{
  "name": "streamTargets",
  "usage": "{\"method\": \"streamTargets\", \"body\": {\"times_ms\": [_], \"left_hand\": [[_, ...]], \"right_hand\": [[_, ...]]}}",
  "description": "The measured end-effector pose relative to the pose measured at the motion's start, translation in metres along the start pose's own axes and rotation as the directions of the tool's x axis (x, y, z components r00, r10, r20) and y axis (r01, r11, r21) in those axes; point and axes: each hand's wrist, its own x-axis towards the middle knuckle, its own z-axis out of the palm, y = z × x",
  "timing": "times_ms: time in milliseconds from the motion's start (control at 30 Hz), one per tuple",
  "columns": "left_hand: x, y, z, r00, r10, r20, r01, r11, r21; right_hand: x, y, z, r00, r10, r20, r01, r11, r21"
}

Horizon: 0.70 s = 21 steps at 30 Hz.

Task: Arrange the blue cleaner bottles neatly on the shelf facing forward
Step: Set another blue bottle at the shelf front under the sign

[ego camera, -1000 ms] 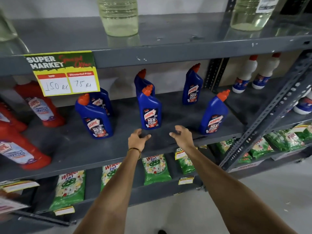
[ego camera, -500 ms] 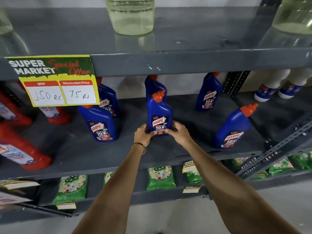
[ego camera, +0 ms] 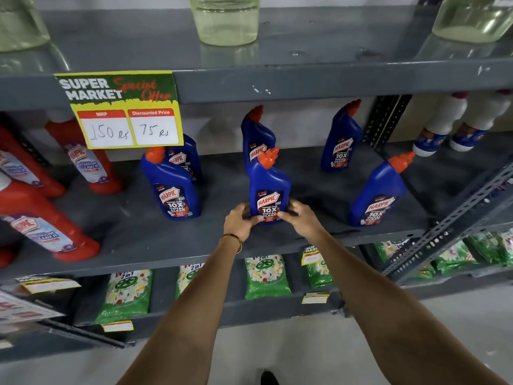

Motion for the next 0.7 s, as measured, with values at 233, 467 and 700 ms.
{"method": "streamTargets", "body": {"times_ms": [233,467,700], "left_hand": [[-0.024,-0.004,0.0,1.0,0.016,0.015,-0.016,1.0,-0.005],[-0.038,-0.006,0.002,1.0,0.011,0.02,-0.011,1.0,-0.005],[-0.042,-0.003,0.003,1.0,0.02,0.019,-0.02,1.0,0.012]], "right_hand": [[-0.028,0.006,0.0,1.0,-0.005,-0.013,0.005,1.0,-0.006],[-0.042,0.005,-0.001,1.0,0.009,-0.012,-0.008,0.999,0.04],[-0.046,0.006,-0.001,1.0,0.015,-0.021,-0.014,0.999,0.038]]}}
